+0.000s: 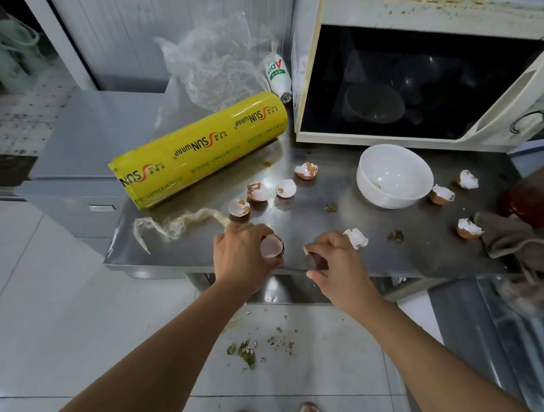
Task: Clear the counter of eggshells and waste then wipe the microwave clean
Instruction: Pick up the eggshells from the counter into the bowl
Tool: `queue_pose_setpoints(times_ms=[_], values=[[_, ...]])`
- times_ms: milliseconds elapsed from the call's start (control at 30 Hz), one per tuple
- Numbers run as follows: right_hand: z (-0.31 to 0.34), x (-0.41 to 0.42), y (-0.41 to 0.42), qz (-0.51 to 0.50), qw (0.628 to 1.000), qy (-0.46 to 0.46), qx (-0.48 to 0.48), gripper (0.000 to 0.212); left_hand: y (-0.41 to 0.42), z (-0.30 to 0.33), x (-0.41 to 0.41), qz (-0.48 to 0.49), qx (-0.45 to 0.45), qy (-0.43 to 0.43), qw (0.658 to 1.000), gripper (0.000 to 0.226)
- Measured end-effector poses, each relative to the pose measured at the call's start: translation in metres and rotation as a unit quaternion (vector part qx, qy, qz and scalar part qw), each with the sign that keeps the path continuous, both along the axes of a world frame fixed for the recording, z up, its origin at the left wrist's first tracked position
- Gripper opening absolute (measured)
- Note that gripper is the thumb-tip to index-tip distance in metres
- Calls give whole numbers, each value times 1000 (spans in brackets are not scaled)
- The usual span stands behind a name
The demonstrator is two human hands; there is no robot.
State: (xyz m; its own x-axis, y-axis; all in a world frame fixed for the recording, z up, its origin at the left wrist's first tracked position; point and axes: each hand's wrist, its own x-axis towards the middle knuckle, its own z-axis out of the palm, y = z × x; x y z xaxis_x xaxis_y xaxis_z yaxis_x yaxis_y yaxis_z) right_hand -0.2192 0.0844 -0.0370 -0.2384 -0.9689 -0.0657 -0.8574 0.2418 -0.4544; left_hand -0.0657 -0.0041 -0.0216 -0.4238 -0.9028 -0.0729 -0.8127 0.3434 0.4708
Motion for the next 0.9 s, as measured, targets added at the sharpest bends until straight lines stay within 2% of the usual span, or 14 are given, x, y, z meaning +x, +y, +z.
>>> queue_pose_setpoints(times_ms=[100,300,467,600,900], values=[[-2,2,3,-6,1000,12,-26,40,-1,1,0,-6,-6,3,1000,40],[2,0,4,-55,994,-75,-51,43,14,6,5,-8,-20,25,999,38],[4,-9,-2,17,999,-38,24,51,46,8,11,27,8,63,998,38],[8,-14,0,46,998,-28,30,51,74,3,12,56,19,70,996,38],[4,-17,0,90,996,-2,0,53,101,-28,-13,156,100,147,972,36]])
